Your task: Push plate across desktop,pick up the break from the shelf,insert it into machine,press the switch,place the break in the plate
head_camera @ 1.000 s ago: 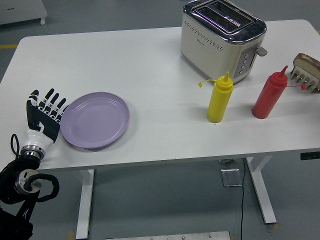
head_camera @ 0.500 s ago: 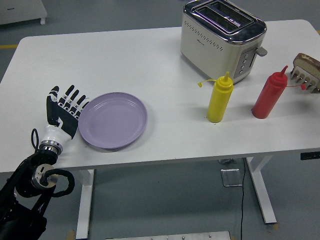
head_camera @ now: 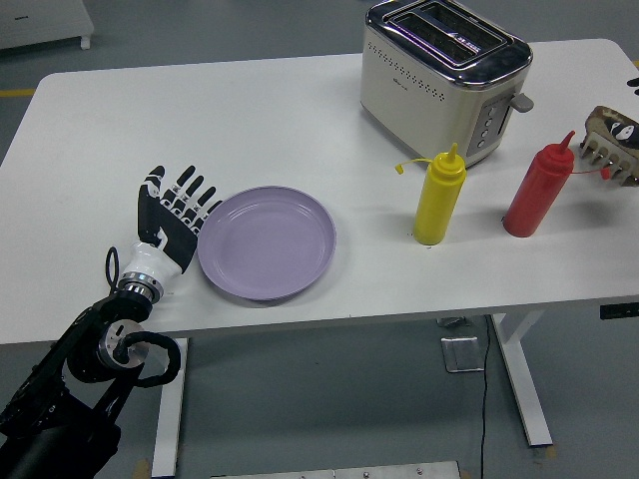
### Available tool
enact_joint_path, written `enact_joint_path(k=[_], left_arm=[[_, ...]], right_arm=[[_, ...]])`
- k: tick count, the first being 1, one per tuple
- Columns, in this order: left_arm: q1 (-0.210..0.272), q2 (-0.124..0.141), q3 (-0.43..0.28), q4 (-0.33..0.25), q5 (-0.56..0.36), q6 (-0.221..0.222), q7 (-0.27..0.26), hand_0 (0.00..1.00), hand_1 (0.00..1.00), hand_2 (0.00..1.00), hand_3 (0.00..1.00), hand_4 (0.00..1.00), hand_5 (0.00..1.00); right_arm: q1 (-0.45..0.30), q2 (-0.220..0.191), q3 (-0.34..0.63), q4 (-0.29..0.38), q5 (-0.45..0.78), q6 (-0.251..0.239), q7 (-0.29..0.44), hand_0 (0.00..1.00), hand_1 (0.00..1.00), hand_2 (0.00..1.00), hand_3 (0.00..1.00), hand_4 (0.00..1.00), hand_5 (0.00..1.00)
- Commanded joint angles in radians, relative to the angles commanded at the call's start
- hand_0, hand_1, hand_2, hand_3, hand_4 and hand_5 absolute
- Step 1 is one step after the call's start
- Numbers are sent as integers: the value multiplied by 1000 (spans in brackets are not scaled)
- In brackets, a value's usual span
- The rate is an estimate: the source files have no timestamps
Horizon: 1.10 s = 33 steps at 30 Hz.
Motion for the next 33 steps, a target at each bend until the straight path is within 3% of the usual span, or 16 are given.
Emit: enact_joint_path(k=[11, 12, 17, 18, 33], left_arm=[[-31, -18, 47, 3, -15, -2, 0, 851, 906, 974, 895, 629, 998], [-33, -19, 51, 3, -16, -2, 0, 851, 906, 974, 896, 629, 998], [-42, -25, 69, 4, -21, -2, 0, 851, 906, 974, 896, 629, 998], [-45, -26, 73, 4, -22, -2, 0, 853, 906, 974, 896, 631, 998], [-56, -36, 85, -6, -28, 0, 0, 853, 906, 973, 895, 631, 998]], right_arm=[[75, 3, -69, -78, -58, 20, -34, 796, 774, 774, 795, 720, 351], [81, 3, -74, -85, -64, 21, -37, 694, 694, 678, 748, 726, 354], [110, 7, -100, -121, -105, 23, -50, 694, 694, 678, 748, 726, 354], [116, 7, -106, -129, -113, 23, -53, 614, 628, 621, 701, 722, 348], [167, 20, -178, -215, -190, 14, -58, 536, 557, 556, 638, 681, 306]])
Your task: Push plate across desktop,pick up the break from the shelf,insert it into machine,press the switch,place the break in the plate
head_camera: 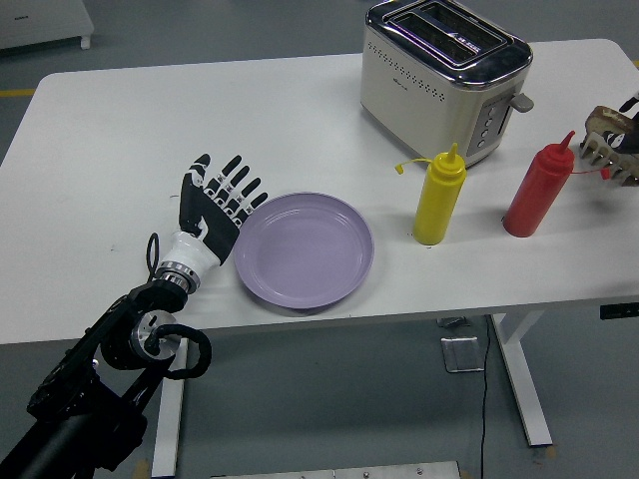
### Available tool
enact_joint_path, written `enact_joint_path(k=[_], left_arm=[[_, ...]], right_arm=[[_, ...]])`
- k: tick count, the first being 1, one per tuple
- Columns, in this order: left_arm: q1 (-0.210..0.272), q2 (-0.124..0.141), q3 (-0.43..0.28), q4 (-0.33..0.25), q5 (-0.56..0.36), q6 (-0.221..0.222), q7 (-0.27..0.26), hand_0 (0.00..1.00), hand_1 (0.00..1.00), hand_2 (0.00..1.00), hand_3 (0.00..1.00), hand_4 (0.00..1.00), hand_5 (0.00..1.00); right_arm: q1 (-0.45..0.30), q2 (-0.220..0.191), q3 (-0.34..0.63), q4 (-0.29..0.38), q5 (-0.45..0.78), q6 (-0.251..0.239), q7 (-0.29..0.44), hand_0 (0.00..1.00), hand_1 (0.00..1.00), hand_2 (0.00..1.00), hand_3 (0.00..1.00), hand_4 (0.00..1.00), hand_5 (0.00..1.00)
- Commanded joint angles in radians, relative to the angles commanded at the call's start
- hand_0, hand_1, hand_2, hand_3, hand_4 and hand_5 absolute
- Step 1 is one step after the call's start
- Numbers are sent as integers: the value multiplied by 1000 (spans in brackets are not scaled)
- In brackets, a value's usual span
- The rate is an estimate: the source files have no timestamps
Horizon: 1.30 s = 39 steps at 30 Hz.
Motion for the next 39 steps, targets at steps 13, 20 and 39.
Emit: enact_joint_path(k=[13, 20, 39], left_arm=[[44, 18, -104, -63, 5, 13, -12, 851, 903, 966, 882, 629, 998], [87, 37, -199, -119, 3, 30, -29, 843, 892, 956, 841, 629, 998], [229, 83, -428, -207, -5, 35, -32, 836, 883, 948, 832, 621, 998]], right_arm=[[7, 15, -30, -31, -33, -103, 37, 400, 422, 476, 499, 425, 118], [10, 14, -30, -19, -37, -166, 51, 353, 403, 460, 480, 300, 96], [80, -27, 46, 213, 14, -306, 67, 320, 355, 425, 450, 230, 66]])
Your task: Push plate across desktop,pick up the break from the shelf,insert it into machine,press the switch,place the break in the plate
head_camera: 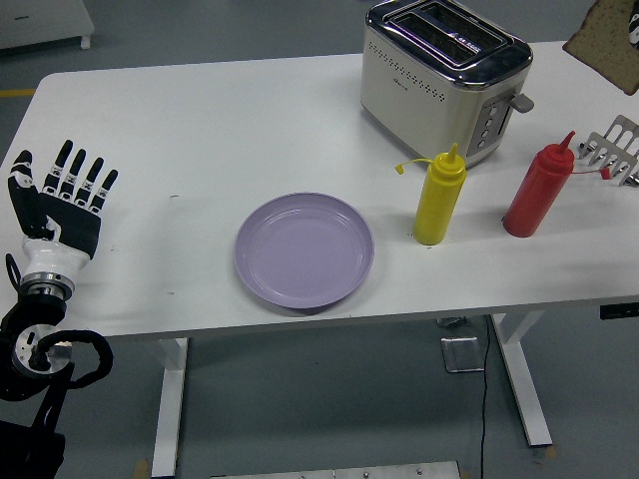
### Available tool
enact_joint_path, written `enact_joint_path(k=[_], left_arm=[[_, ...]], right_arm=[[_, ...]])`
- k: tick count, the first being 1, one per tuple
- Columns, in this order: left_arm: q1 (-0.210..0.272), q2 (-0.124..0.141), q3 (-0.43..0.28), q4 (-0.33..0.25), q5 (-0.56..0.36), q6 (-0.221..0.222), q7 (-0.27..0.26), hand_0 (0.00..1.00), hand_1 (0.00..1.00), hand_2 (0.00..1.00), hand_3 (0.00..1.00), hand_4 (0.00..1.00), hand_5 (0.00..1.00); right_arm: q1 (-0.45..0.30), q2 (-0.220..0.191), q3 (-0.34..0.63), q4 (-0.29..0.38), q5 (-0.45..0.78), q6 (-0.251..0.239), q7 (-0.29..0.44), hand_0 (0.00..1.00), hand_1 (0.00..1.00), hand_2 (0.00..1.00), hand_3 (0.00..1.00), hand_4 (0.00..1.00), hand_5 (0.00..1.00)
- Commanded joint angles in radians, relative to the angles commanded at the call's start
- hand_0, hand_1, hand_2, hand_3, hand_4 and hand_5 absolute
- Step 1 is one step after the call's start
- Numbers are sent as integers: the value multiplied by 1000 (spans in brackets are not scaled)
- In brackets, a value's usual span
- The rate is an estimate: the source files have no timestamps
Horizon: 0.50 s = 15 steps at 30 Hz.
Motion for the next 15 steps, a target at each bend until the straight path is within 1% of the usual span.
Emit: enact_joint_path(k=[5, 6, 7, 11, 12, 15], left_arm=[[17, 10, -38, -4, -1, -1, 0, 836, 883, 948, 832, 621, 998], [19, 12, -42, -5, -2, -2, 0, 835, 882, 946, 832, 619, 998], [20, 13, -44, -5, -3, -2, 0, 835, 882, 946, 832, 619, 998], [24, 16, -50, -7, -9, -3, 0, 835, 882, 946, 832, 619, 998], [24, 17, -52, -7, -10, -4, 0, 834, 882, 944, 836, 617, 998], [24, 17, -60, -7, -14, -6, 0, 834, 882, 944, 836, 617, 998]], right_arm=[[64, 8, -13, 22, 70, -69, 5, 320, 355, 425, 450, 230, 66], [76, 11, -18, 23, 83, -82, 6, 294, 325, 405, 449, 240, 53], [83, 12, -21, 23, 91, -90, 6, 294, 325, 405, 449, 240, 53], [153, 41, -69, -2, 166, -171, 10, 294, 325, 405, 449, 240, 53], [168, 47, -80, -9, 182, -186, 10, 267, 272, 376, 448, 267, 27], [223, 73, -122, -41, 245, -222, 19, 267, 272, 376, 448, 267, 27]])
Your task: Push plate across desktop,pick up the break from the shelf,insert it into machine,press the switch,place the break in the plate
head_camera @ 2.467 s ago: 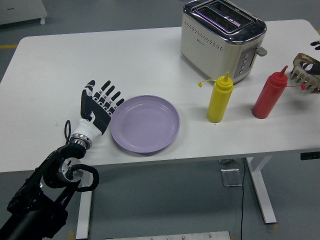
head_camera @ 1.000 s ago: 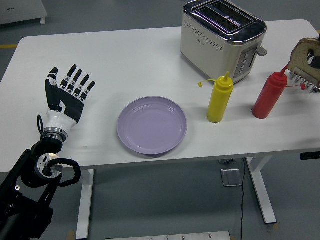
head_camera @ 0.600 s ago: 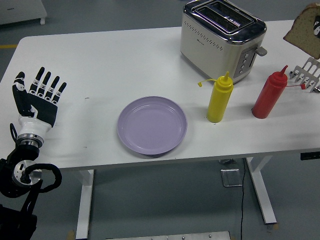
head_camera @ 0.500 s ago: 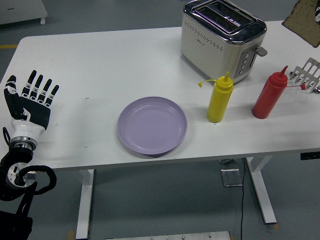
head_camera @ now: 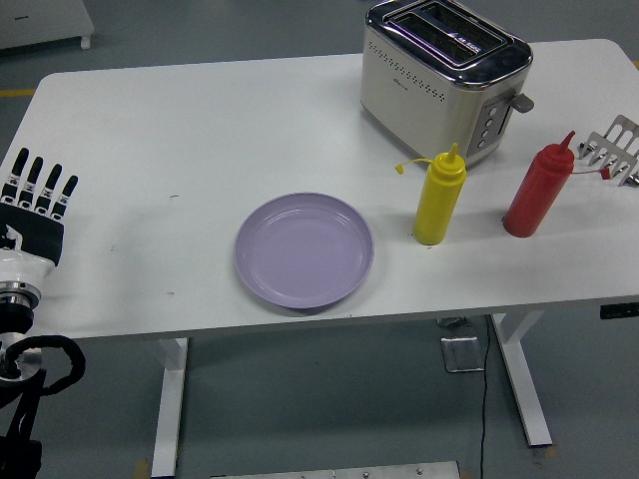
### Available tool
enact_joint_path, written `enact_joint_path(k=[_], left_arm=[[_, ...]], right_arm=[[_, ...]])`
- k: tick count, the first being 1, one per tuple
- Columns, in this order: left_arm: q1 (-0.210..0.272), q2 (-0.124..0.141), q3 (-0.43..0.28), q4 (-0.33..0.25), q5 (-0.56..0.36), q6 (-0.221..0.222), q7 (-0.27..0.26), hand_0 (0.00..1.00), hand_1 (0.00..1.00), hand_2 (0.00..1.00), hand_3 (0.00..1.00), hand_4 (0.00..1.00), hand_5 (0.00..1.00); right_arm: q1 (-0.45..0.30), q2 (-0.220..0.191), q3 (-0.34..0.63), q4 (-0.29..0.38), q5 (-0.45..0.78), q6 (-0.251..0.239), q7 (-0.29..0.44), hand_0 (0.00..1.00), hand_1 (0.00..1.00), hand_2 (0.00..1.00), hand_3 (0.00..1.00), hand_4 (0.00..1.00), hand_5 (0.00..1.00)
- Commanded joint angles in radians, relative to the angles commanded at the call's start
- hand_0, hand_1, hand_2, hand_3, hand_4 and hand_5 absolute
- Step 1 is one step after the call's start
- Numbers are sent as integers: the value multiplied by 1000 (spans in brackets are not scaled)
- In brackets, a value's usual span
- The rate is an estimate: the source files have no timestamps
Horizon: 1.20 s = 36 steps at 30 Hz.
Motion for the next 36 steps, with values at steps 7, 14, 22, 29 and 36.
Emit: enact_joint_path(k=[7, 14, 22, 29, 36], left_arm=[[3, 4, -31, -3, -9, -6, -1, 832, 877, 944, 838, 617, 998], [8, 6, -41, -3, -14, -6, -1, 832, 877, 944, 842, 617, 998], [7, 8, -42, -2, -14, -5, 0, 829, 875, 943, 844, 617, 998], [4, 6, -33, 0, -14, -2, 0, 827, 874, 943, 847, 618, 998], [5, 6, -31, -1, -9, 0, 3, 827, 873, 943, 849, 617, 998]], right_arm=[[113, 77, -95, -92, 149, -25, 16, 263, 266, 376, 449, 266, 22], [177, 158, -170, -185, 191, -5, -19, 257, 264, 372, 452, 264, 19], [236, 214, -263, -282, 164, 20, -45, 273, 268, 373, 454, 236, 2], [261, 252, -318, -363, 92, 10, -38, 279, 270, 376, 456, 228, 2], [264, 268, -348, -416, 66, 0, -25, 281, 270, 375, 456, 224, 2]])
